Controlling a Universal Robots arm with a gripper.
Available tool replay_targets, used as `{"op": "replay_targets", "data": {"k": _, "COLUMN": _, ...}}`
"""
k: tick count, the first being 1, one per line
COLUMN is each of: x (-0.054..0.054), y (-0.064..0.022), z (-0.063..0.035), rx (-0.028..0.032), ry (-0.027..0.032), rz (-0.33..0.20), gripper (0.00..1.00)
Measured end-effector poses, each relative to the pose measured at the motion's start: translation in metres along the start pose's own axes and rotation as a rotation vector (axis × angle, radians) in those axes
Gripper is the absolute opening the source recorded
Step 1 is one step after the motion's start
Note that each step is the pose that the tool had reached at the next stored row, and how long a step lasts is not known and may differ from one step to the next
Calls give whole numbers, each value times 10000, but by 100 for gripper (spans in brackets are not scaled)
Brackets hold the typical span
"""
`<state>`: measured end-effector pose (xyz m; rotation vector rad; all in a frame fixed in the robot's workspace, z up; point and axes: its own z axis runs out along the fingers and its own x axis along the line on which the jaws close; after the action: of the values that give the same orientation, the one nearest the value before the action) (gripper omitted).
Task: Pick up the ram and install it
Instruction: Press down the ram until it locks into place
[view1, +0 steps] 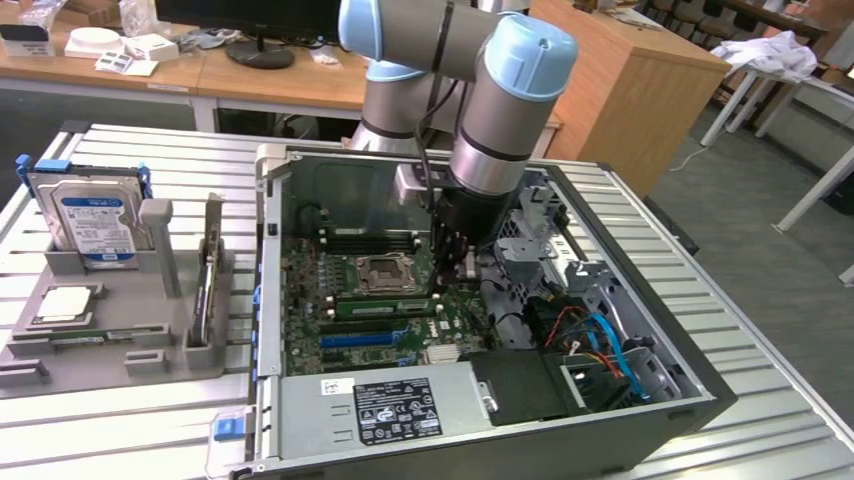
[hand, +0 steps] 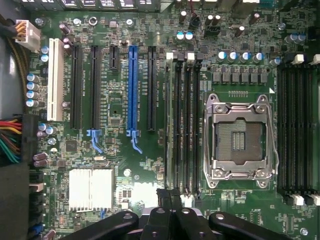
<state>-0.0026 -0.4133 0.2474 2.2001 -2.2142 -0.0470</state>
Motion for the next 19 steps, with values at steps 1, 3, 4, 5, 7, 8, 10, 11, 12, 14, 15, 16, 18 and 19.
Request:
{"op": "replay_targets", "data": {"k": 1, "x": -12, "y": 0, "z": 1, "rx": 0, "ry": -1, "rz": 0, "gripper": 11}}
{"op": "replay_targets", "data": {"k": 3, "x": -29, "y": 0, "z": 2, "rx": 0, "ry": 0, "rz": 0, "gripper": 11}}
{"op": "replay_targets", "data": {"k": 4, "x": -34, "y": -1, "z": 2, "rx": 0, "ry": 1, "rz": -1, "gripper": 11}}
{"op": "replay_targets", "data": {"k": 5, "x": -35, "y": -1, "z": 2, "rx": 0, "ry": 0, "rz": -2, "gripper": 11}}
{"op": "replay_targets", "data": {"k": 7, "x": -35, "y": 0, "z": 3, "rx": -1, "ry": 0, "rz": -1, "gripper": 11}}
{"op": "replay_targets", "data": {"k": 8, "x": -35, "y": 0, "z": 3, "rx": 0, "ry": 0, "rz": 0, "gripper": 11}}
{"op": "replay_targets", "data": {"k": 10, "x": -35, "y": 0, "z": 3, "rx": 0, "ry": 0, "rz": -1, "gripper": 11}}
{"op": "replay_targets", "data": {"k": 11, "x": -35, "y": 0, "z": 5, "rx": 0, "ry": 1, "rz": -1, "gripper": 11}}
{"op": "replay_targets", "data": {"k": 12, "x": -36, "y": 0, "z": 9, "rx": 1, "ry": -2, "rz": 0, "gripper": 11}}
{"op": "replay_targets", "data": {"k": 14, "x": -35, "y": -1, "z": 20, "rx": 0, "ry": 0, "rz": 0, "gripper": 11}}
{"op": "replay_targets", "data": {"k": 15, "x": -35, "y": -1, "z": 26, "rx": 0, "ry": -1, "rz": 0, "gripper": 11}}
{"op": "replay_targets", "data": {"k": 16, "x": -35, "y": -1, "z": 31, "rx": 0, "ry": 0, "rz": -1, "gripper": 11}}
{"op": "replay_targets", "data": {"k": 18, "x": -35, "y": -1, "z": 34, "rx": -1, "ry": 3, "rz": 0, "gripper": 11}}
{"op": "replay_targets", "data": {"k": 19, "x": -34, "y": -1, "z": 34, "rx": -1, "ry": 3, "rz": 0, "gripper": 11}}
